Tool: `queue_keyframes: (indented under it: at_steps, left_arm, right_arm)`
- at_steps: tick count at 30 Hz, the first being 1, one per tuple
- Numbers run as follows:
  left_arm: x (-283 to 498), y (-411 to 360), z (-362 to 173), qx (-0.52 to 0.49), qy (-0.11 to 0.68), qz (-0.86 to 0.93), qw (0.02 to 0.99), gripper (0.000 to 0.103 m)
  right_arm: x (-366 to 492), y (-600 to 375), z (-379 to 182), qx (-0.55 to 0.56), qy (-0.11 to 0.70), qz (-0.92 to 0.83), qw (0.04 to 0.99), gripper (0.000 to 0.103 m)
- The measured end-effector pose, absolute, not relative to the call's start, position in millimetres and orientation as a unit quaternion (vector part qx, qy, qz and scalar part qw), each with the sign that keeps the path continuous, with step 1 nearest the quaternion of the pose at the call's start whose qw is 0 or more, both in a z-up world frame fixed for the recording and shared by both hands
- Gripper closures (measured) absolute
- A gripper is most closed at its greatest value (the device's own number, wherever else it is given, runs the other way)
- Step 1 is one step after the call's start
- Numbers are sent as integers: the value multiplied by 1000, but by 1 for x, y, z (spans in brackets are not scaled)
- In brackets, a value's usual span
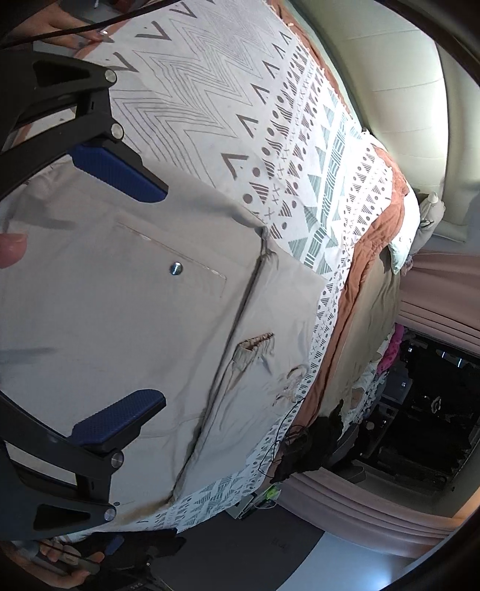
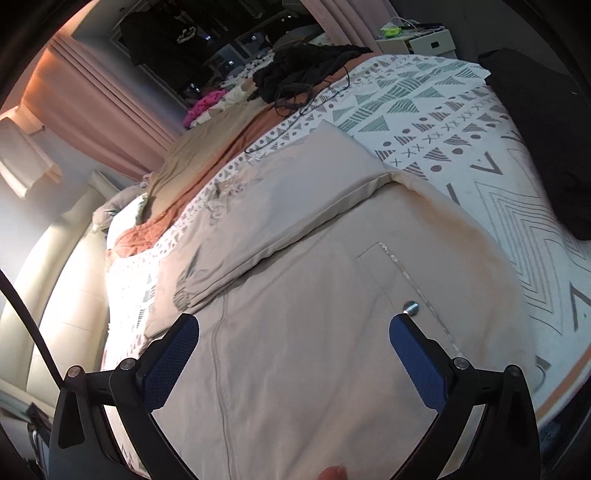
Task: Fold large clothes
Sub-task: 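Move both tools down to the jacket hem by the drawstring, then close both tools on the jacket hem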
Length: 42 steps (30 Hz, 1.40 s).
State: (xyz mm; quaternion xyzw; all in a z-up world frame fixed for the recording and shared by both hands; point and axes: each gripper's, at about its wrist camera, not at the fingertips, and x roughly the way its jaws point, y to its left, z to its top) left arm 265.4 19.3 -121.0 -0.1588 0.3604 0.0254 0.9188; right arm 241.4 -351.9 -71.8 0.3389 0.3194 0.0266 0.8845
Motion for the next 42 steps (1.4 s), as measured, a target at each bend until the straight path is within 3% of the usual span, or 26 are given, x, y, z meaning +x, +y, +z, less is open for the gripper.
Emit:
queue_keyframes:
  at_steps: [7, 18, 25, 29, 32, 42]
  left_arm:
    - [231, 41, -143, -180, 381, 20, 907, 0]
    - [201, 57, -164, -203, 401, -4, 893, 0]
    - [195, 72, -191, -239, 422, -3, 875, 9]
    - [205, 76, -206, -259, 437, -7, 861, 23]
    - [214, 77, -212, -262, 444, -1, 857, 24]
    - [244, 82, -220, -269, 447, 12, 853, 25]
  right_arm:
    - [173, -379, -80, 324, 301, 20, 897, 0]
    - [107, -430, -139, 378, 325, 19, 867, 0]
    - [105, -451, -161, 410, 312, 70, 854, 0]
    - [117, -456, -175, 424, 317, 78, 844, 9]
    - [127, -455, -181, 430, 321, 89, 839, 20]
    - [166, -449, -190, 434, 327, 111, 832, 27]
